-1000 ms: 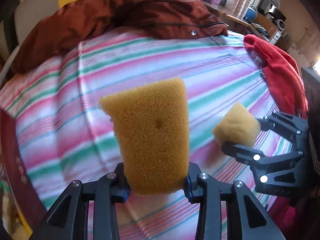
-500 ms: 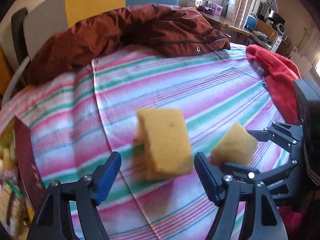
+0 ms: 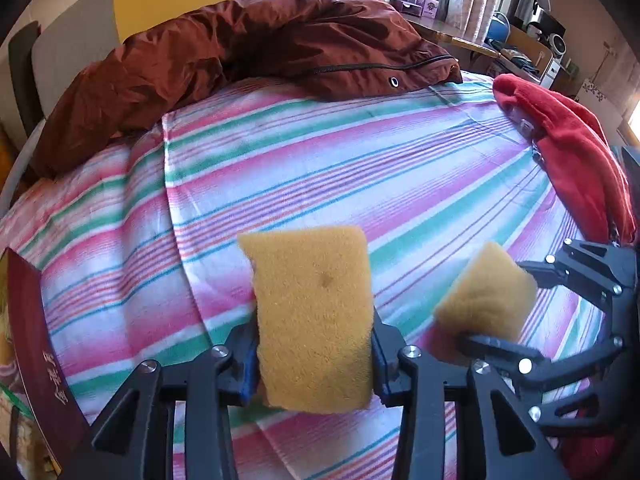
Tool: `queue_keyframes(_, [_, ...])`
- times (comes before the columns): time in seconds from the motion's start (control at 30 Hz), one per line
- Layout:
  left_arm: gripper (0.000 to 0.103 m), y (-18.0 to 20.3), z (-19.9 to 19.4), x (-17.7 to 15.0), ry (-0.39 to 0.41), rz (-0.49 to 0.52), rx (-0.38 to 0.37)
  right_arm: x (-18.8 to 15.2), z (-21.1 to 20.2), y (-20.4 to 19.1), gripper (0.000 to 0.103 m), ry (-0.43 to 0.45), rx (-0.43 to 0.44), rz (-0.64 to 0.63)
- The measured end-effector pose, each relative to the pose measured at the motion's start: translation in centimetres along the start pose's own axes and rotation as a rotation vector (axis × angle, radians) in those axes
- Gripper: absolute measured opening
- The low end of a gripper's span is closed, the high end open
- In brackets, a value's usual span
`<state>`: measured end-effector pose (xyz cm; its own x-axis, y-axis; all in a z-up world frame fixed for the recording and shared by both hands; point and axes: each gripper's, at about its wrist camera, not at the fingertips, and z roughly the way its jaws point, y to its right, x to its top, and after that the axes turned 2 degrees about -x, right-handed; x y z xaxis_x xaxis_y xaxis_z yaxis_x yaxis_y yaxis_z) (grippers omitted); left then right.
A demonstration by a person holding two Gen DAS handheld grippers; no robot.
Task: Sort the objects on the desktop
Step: 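Grasp the other yellow sponge with the left tool while the right tool holds its sponge, then carry both yellow sponges over the gold tray with both tools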
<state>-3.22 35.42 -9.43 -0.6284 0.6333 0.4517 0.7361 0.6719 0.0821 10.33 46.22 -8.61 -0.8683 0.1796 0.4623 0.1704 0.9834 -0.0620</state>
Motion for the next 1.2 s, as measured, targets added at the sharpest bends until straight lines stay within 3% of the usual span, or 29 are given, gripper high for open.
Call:
queue_keyframes(0.1, [0.041,-0.3,-0.8,-1.0,0.012,-0.034,-0.002,0.1,-0.2,0.1,0.06,0.001,0.005,0.015])
queue_keyframes(0.23, [0.041,-0.1,-1.9,-3.2,0.009,-0.019,0.027,0.1,-0.3,-1.6,0.06,-0.004,0.086,-0.015])
queue_keyframes(0.33, [0.041,-0.4,-3.4,-5.2,0.009,-0.041,0.029,-0.1,-0.1,-3.4,0.06,-0.009,0.038,-0.083])
queue_keyframes(0.4, [0.041,-0.5,-4.1,-6.4,0.002,-0.047,0.013,-0.1,-0.3,-3.6,0.06,-0.013,0.096,-0.061])
queue_keyframes(0.77, [0.041,-0.6,-3.5,-7.3,0.003,-0.038,0.03,-0.2,0.0,-5.6,0.06,-0.03,-0.035,-0.064])
queue_keyframes(1.2, [0.041,-0.2,-3.4,-8.4,0.092,-0.001,0.062,-0.4,0.0,-6.5,0.057,-0.061,-0.086,0.012])
